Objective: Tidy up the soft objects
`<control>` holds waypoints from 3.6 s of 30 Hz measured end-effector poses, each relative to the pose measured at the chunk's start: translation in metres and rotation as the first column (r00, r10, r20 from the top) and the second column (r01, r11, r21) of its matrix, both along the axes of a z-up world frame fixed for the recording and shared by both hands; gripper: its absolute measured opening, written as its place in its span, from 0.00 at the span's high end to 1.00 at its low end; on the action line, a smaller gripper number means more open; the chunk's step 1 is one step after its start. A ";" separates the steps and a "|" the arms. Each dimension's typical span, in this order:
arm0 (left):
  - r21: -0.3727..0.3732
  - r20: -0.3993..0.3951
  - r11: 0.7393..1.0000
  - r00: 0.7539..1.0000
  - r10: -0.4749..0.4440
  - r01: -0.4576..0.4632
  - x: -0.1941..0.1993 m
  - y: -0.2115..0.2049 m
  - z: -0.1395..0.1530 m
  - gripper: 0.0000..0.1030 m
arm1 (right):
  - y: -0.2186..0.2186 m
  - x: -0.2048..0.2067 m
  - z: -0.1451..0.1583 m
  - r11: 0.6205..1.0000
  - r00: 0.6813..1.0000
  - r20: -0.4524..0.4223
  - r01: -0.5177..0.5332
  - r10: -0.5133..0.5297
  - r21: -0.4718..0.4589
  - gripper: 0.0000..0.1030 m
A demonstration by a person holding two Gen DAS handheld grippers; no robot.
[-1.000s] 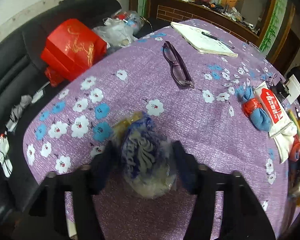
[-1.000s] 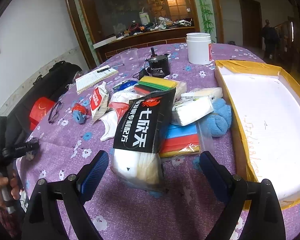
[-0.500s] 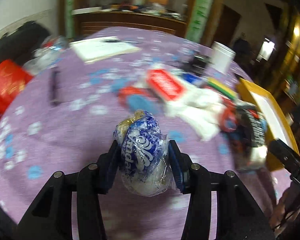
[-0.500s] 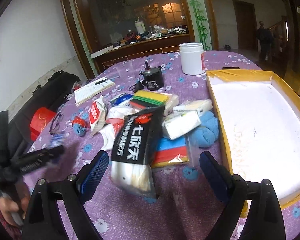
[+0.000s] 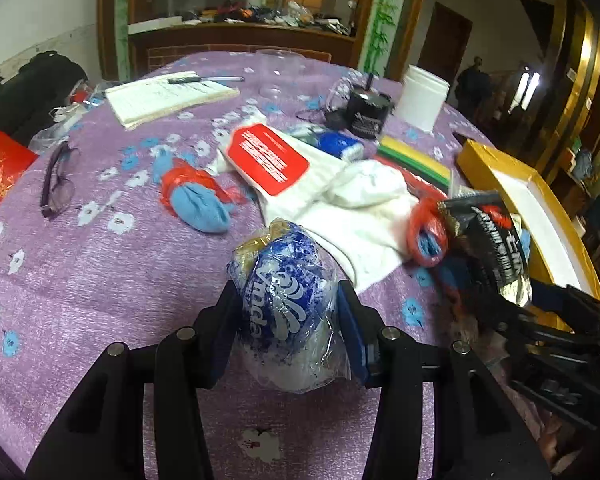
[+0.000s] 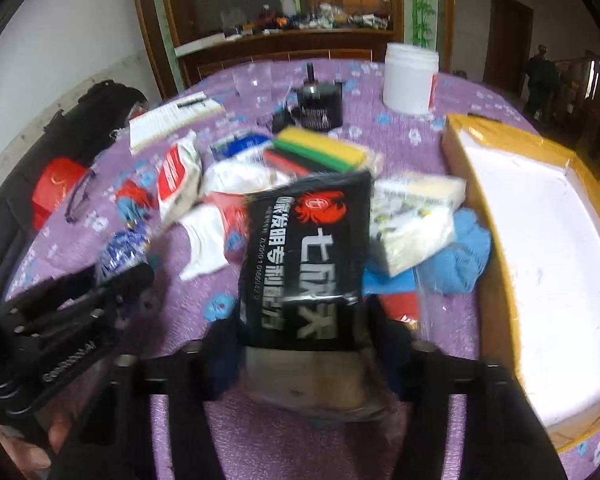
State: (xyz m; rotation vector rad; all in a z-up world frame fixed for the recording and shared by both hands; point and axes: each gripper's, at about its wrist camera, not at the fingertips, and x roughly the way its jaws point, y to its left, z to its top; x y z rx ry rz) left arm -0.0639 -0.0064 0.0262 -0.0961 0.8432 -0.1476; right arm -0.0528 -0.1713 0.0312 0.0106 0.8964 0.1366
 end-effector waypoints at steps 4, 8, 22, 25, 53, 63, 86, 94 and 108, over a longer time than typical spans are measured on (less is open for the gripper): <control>0.017 0.034 1.000 0.999 -0.009 0.008 -0.006 -0.003 0.002 0.55 | -0.008 -0.012 0.006 0.999 0.997 0.075 -0.004 0.001 0.038 0.55; 0.027 0.082 0.999 0.996 -0.021 0.019 -0.011 -0.009 0.008 0.55 | -0.020 -0.018 0.011 0.997 0.990 0.141 -0.008 -0.003 0.082 0.56; 0.049 0.140 0.996 0.987 -0.074 0.068 -0.011 -0.036 0.016 0.55 | -0.031 -0.026 0.016 0.980 0.978 0.207 -0.045 0.003 0.196 0.56; 0.045 0.159 0.996 0.984 -0.083 0.077 -0.014 -0.036 0.018 0.55 | -0.033 -0.028 0.017 0.977 0.976 0.217 -0.044 -0.002 0.210 0.56; 0.061 0.223 0.985 0.960 -0.170 0.160 -0.020 -0.084 0.045 0.55 | -0.102 -0.061 0.052 0.956 0.939 0.308 0.064 -0.154 0.285 0.56; 0.042 0.200 0.973 0.953 -0.229 0.225 -0.013 -0.113 0.063 0.55 | -0.146 -0.067 0.063 0.931 0.936 0.277 0.114 -0.218 0.345 0.56; 0.071 0.058 0.905 0.904 -0.423 0.419 0.058 -0.246 0.090 0.56 | -0.243 0.038 0.076 0.929 0.971 0.024 0.222 -0.239 0.298 0.55; 0.070 -0.101 0.905 0.905 -0.413 0.420 0.117 -0.292 0.045 0.56 | -0.260 0.101 0.040 0.930 0.964 -0.131 0.259 -0.232 0.260 0.55; 0.062 -0.139 0.910 0.907 -0.398 0.409 0.130 -0.304 0.022 0.52 | -0.264 0.137 0.010 0.934 0.951 -0.197 0.282 -0.240 0.219 0.43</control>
